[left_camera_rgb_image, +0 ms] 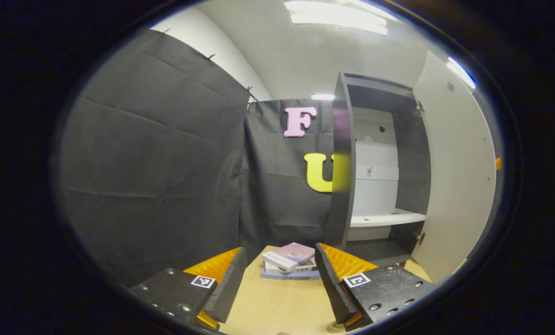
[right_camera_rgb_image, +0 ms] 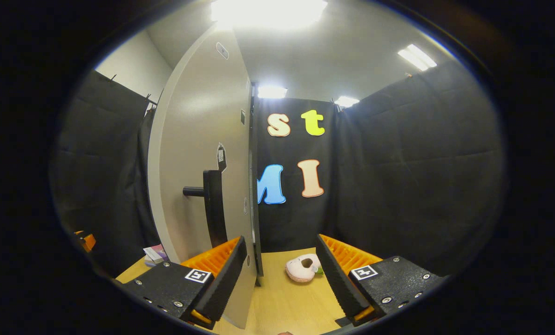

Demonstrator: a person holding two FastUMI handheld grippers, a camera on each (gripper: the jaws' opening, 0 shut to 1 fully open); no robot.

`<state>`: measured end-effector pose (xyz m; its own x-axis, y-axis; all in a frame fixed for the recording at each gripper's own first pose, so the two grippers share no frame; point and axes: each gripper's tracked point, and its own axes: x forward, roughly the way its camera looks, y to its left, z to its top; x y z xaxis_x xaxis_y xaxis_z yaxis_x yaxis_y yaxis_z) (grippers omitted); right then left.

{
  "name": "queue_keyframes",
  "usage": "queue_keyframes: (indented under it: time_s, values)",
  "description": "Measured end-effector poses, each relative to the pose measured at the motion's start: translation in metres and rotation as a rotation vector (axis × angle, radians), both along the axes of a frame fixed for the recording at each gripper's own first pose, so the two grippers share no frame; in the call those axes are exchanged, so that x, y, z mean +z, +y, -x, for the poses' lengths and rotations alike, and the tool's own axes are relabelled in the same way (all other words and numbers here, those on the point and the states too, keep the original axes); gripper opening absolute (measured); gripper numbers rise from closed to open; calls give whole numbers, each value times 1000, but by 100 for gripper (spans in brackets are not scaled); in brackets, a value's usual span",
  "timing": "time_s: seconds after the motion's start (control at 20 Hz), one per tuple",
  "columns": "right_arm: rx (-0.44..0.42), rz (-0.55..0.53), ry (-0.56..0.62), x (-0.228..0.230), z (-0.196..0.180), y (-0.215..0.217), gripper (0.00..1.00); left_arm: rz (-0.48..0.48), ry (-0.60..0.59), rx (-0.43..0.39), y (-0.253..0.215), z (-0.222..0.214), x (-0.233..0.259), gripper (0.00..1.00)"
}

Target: Open the cabinet door with the right hand, grasp the bottle in the cabinet with the left hand and place it on the coaster, then close the cabinet door with the right hand.

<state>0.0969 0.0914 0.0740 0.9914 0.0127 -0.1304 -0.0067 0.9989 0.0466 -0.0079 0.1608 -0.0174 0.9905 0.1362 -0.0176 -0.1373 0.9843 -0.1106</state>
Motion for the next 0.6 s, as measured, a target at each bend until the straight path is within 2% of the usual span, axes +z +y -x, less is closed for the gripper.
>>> queue_keyframes:
  time_s: [0.3, 0.6]
  values:
    - [41, -9, -10, 2, 1, 42, 93, -6, -3, -2, 29, 1, -4, 84]
    - [108, -23, -10, 4, -4, 94, 93, -17, -3, 31, 70, 9, -6, 84]
